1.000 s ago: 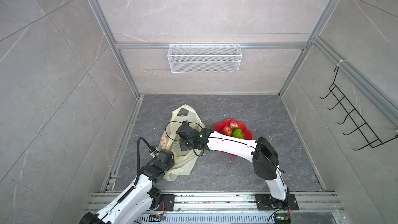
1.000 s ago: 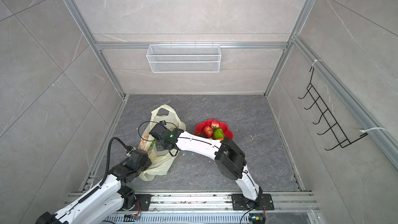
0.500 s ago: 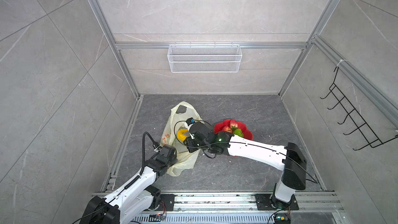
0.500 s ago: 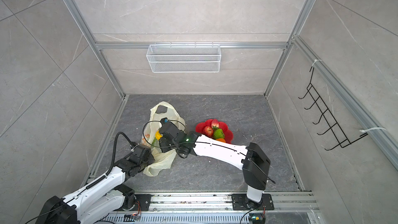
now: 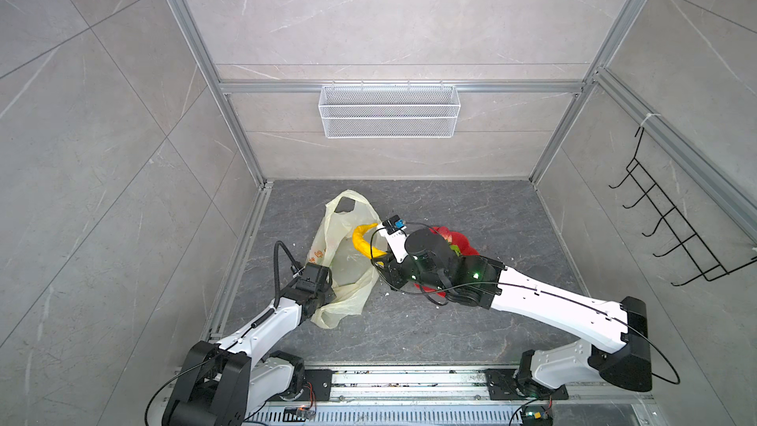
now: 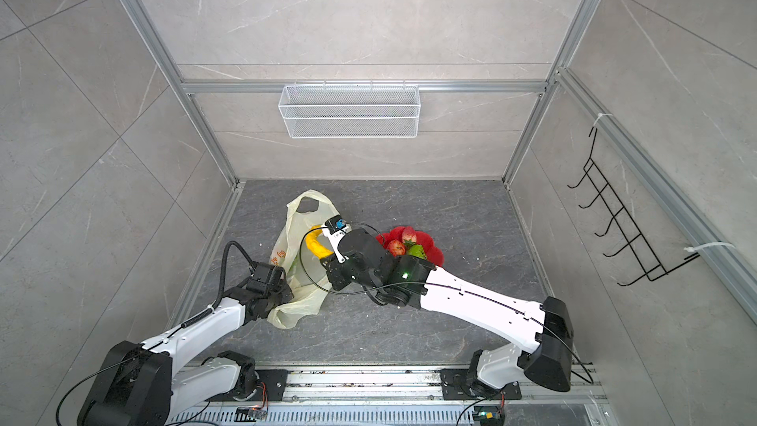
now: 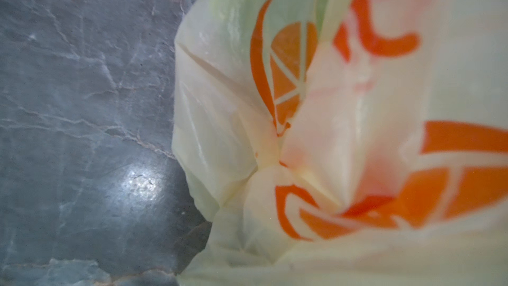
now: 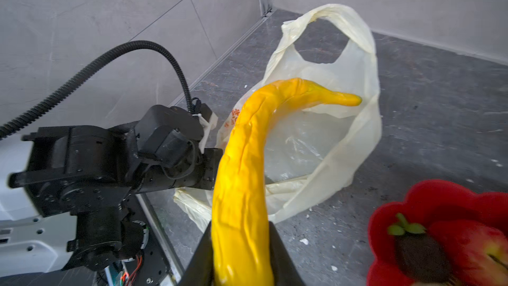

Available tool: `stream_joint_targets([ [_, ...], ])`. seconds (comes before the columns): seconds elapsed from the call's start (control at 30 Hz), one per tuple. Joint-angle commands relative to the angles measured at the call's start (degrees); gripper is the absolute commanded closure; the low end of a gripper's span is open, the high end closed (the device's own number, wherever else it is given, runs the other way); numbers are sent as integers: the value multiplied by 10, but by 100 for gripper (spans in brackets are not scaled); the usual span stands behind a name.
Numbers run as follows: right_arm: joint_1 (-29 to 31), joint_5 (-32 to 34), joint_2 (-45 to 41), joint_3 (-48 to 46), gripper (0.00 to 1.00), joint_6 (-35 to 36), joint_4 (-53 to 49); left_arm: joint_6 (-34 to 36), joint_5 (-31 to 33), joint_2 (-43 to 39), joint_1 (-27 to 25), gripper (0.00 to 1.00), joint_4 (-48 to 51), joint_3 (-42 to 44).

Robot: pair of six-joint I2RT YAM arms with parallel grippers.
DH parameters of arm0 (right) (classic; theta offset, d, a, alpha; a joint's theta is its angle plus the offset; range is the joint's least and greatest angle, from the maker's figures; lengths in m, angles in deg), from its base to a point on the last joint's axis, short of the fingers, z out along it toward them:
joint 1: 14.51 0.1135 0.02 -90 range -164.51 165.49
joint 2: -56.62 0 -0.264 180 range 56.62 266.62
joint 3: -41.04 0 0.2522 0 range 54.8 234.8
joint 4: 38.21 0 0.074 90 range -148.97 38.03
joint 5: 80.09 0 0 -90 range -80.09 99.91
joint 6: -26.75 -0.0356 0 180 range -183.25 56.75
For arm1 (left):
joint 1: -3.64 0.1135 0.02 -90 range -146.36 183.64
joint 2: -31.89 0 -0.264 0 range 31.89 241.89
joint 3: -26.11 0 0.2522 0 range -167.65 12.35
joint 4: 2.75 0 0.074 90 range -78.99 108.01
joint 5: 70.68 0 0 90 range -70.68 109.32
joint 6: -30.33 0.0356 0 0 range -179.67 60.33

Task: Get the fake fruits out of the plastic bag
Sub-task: 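Lift the yellow banana out of the bag and carry it over the red bowl, then lower the yellow banana onto the bowl fruits and open the right gripper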

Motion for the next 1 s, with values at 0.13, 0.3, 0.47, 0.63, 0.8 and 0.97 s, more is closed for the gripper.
stream_joint_targets([
  [0.13,-35,127,-50,-41,77,-10,-58,14,-7,-16,7,99,-8,-6],
  [0.3,-78,174,-48,-62,78,-52,-93,19,4,-46,9,99,3,-1],
  [0.47,-117,189,-19,-86,78,-84,-95,22,4,-56,9,99,-2,5],
  [0.63,-121,219,43,-57,78,-105,-98,23,3,-52,10,100,-3,3],
  [0.8,-121,254,102,-37,78,-128,-93,22,4,-56,9,100,-3,6],
  [0.97,-121,256,154,-11,77,-141,-87,23,3,-65,10,99,-6,11],
])
